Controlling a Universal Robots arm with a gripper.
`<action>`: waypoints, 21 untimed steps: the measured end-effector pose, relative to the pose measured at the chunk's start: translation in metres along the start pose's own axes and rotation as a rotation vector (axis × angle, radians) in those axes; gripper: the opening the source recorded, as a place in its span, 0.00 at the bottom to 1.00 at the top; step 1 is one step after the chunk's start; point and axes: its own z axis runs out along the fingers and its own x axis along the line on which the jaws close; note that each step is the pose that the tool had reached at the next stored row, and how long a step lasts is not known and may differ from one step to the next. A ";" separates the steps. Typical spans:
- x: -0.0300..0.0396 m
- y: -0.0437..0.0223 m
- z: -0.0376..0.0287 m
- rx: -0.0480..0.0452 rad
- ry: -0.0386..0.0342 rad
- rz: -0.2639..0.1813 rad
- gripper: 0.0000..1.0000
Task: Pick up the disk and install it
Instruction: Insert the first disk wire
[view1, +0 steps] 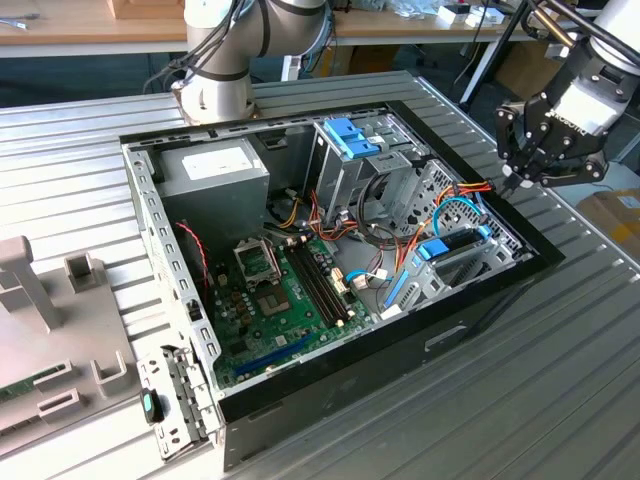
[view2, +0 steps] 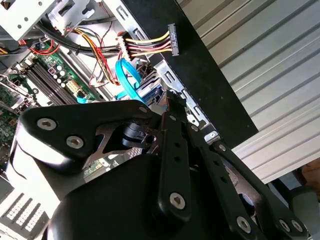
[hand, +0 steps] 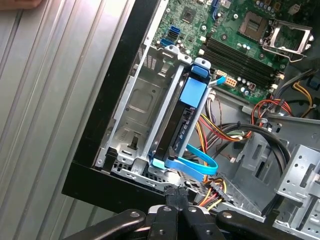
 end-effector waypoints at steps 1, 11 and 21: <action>-0.0001 0.0000 0.0000 0.0000 0.0000 0.000 0.11; -0.0001 -0.0024 0.0032 -0.0005 0.0003 -0.001 0.42; -0.0119 -0.0286 0.0308 -0.0186 0.0119 -0.074 0.42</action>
